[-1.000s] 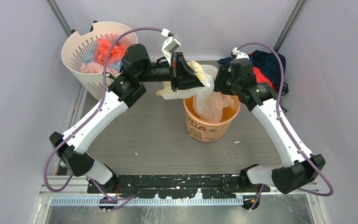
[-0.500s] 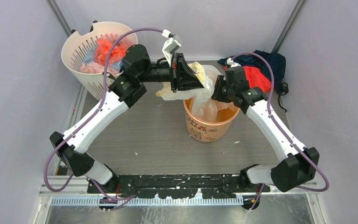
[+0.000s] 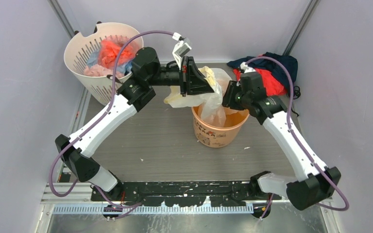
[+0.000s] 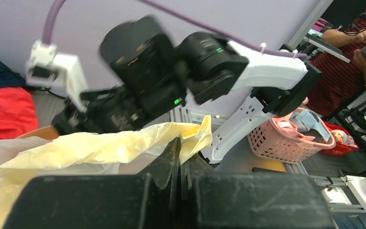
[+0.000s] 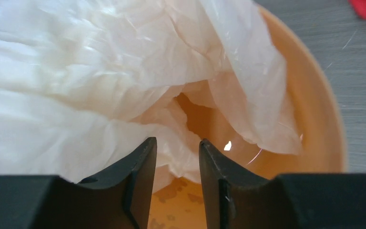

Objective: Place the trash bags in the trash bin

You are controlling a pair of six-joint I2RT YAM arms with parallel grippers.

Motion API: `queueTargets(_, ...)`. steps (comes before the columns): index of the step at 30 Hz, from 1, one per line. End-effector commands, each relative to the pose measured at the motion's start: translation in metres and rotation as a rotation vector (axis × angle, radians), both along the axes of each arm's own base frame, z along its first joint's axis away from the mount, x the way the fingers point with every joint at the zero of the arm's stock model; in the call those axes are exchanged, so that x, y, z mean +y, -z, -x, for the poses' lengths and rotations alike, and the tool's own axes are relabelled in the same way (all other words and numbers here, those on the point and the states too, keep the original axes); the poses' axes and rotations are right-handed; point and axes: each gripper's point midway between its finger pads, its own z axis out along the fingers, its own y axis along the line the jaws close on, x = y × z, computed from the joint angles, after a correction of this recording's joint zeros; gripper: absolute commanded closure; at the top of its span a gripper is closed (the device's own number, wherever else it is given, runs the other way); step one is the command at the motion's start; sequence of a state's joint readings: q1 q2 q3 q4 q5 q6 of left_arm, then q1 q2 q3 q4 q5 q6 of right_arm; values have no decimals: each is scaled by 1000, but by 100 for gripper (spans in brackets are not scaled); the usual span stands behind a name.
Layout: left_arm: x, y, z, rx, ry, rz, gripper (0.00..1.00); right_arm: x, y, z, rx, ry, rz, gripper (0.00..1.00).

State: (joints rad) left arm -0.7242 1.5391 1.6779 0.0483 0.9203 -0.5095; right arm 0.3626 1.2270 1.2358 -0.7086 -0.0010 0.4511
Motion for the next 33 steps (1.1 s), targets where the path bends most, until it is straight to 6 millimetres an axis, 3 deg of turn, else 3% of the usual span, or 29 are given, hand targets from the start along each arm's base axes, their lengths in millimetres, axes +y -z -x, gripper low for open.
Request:
queueTargets(1, 2, -9, 4, -30, 23, 33, 100, -21, -89, 3, -243, 74, -23, 55)
queueTargets(4, 3, -8, 5, -28, 28, 32, 100, -31, -112, 1, -316, 126, -18, 54)
queueTargets(9, 4, -6, 10, -15, 50, 24, 100, -43, -121, -17, -358, 205, 6, 56)
queueTargets(21, 10, 3, 20, -9, 79, -2, 100, -42, -100, -65, -337, 204, -27, 55)
queueTargets(28, 11, 5, 22, -7, 87, -7, 100, -35, -92, -81, -338, 155, -67, 51)
queueTargets(33, 10, 6, 22, -7, 91, -11, 100, -19, -86, -84, -330, 79, -117, 49)
